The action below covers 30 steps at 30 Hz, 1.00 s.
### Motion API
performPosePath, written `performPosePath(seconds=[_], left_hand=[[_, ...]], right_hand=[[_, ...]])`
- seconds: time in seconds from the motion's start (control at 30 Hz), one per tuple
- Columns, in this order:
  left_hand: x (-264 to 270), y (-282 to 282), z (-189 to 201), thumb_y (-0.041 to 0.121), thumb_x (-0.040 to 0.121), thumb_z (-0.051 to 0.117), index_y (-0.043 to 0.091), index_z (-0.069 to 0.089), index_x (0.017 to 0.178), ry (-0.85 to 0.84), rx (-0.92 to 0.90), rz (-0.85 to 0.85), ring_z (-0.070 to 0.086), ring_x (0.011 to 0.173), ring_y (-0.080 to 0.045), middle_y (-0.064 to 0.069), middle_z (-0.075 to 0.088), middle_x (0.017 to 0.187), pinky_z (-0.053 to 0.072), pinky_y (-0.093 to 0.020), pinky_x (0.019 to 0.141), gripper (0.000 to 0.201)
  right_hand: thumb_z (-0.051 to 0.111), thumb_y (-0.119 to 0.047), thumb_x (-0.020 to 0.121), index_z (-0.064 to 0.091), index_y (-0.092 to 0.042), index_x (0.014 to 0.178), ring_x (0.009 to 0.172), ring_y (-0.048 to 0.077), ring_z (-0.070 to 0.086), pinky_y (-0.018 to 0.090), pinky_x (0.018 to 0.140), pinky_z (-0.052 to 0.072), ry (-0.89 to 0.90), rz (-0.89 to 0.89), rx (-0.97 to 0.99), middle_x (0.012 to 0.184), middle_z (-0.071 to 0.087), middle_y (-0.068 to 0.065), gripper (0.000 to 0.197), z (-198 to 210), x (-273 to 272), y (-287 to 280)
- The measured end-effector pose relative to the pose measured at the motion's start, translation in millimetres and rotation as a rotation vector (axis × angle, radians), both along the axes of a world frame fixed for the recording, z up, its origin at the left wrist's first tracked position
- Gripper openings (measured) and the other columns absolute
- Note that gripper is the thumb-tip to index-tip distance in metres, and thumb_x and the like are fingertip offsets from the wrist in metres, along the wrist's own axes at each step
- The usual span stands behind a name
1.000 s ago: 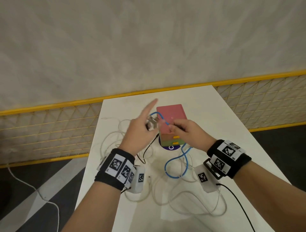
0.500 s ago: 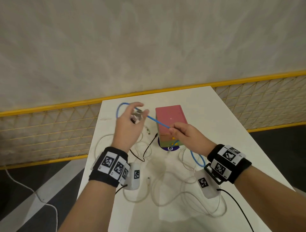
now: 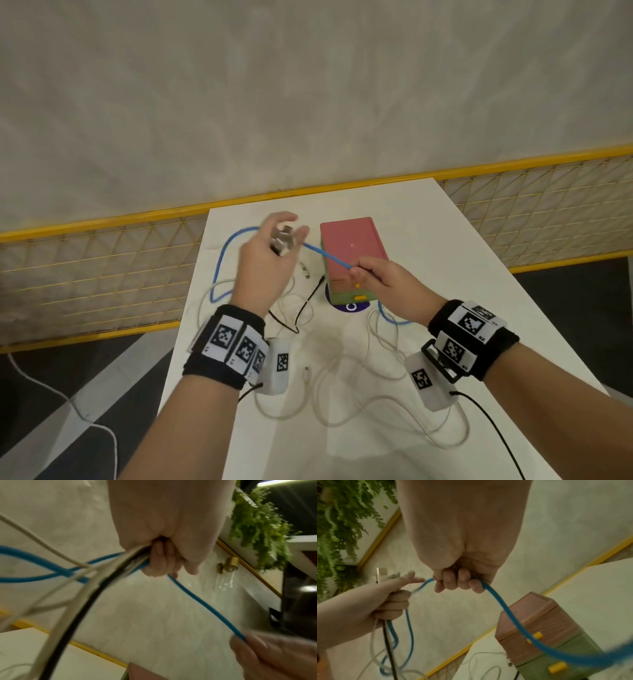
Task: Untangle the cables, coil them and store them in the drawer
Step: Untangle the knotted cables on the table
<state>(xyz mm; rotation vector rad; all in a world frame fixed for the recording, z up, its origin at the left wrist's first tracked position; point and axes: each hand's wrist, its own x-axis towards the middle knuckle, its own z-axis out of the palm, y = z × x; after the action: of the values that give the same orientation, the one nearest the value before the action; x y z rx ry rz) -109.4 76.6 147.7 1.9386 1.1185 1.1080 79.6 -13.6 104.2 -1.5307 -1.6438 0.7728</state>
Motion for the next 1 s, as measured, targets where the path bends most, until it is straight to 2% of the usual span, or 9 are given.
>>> performPosePath(seconds=[0.13,0.23,0.37,0.47,0.57,0.63,0.73,0.9,1.0], left_hand=[[14,-17,-15,0.045,0.087,0.065,0.028,0.062,0.09,0.22,-0.077,-0.309,0.05,0.056,0.002,0.01,0.061,0.072,0.039,-0.011,0.055,0.018],[8,-8,-10,0.039,0.086,0.069,0.02,0.058,0.08,0.114,-0.02,-0.121,0.044,0.05,0.0,0.006,0.056,0.067,0.035,-0.009,0.049,0.023],[-15,13,4,0.037,0.089,0.067,0.012,0.061,0.089,-0.011,0.068,0.187,0.045,0.05,-0.001,0.01,0.051,0.062,0.034,-0.009,0.048,0.025],[-6,-1,-1,0.039,0.089,0.066,0.023,0.065,0.101,0.068,-0.015,-0.033,0.049,0.056,0.001,0.011,0.06,0.077,0.039,-0.007,0.053,0.02],[5,-14,-16,0.043,0.086,0.068,0.026,0.063,0.087,0.265,-0.03,-0.224,0.048,0.056,0.0,0.013,0.059,0.07,0.037,-0.013,0.055,0.017],[1,-10,-19,0.042,0.084,0.071,0.021,0.06,0.08,0.214,0.004,-0.163,0.046,0.053,-0.002,0.009,0.056,0.064,0.035,-0.013,0.052,0.024],[-21,5,-13,0.044,0.083,0.07,0.019,0.056,0.08,0.079,0.056,0.068,0.045,0.051,-0.005,0.009,0.054,0.062,0.035,-0.012,0.048,0.029],[-49,19,-14,0.043,0.085,0.069,0.013,0.058,0.08,0.08,0.039,0.158,0.04,0.052,-0.014,0.005,0.049,0.059,0.036,-0.027,0.054,0.033],[-54,17,-15,0.044,0.086,0.068,0.012,0.06,0.084,-0.002,-0.039,0.24,0.038,0.052,-0.016,0.006,0.044,0.056,0.043,-0.038,0.054,0.033]], right_hand=[[0.039,-0.026,0.102,0.06,-0.025,0.091,0.074,0.016,0.053,0.029,0.07,0.045,0.028,0.059,0.044,0.08,0.059,0.002,0.023,11,-13,4],[0.04,-0.02,0.102,0.053,-0.014,0.085,0.066,0.005,0.043,0.019,0.064,0.038,0.019,0.054,0.012,0.071,0.051,-0.013,0.023,8,-6,0],[0.037,-0.023,0.102,0.054,-0.005,0.092,0.071,0.01,0.045,0.025,0.069,0.04,-0.042,0.012,-0.049,0.077,0.052,0.003,0.027,-6,9,-8],[0.038,-0.018,0.102,0.049,-0.018,0.078,0.062,-0.002,0.044,0.014,0.063,0.036,0.009,0.02,-0.026,0.067,0.051,-0.018,0.027,0,-3,-5],[0.038,-0.017,0.102,0.048,-0.034,0.082,0.065,0.001,0.043,0.015,0.062,0.035,0.004,0.058,0.025,0.071,0.055,-0.012,0.028,11,-18,1],[0.038,-0.018,0.102,0.049,-0.035,0.087,0.07,0.005,0.045,0.018,0.064,0.036,-0.017,0.099,0.019,0.078,0.057,-0.001,0.025,16,-19,1],[0.04,-0.014,0.101,0.045,-0.031,0.076,0.061,-0.008,0.05,0.013,0.059,0.037,-0.089,0.116,-0.076,0.066,0.049,-0.016,0.031,10,-8,0],[0.047,-0.026,0.098,0.061,-0.018,0.083,0.066,0.016,0.044,0.031,0.06,0.036,-0.502,0.1,-0.134,0.072,0.044,-0.001,0.022,1,-3,18],[0.048,-0.02,0.096,0.054,-0.023,0.074,0.059,0.018,0.048,0.032,0.055,0.038,-0.422,-0.011,-0.071,0.062,0.05,-0.006,0.023,17,-13,47]])
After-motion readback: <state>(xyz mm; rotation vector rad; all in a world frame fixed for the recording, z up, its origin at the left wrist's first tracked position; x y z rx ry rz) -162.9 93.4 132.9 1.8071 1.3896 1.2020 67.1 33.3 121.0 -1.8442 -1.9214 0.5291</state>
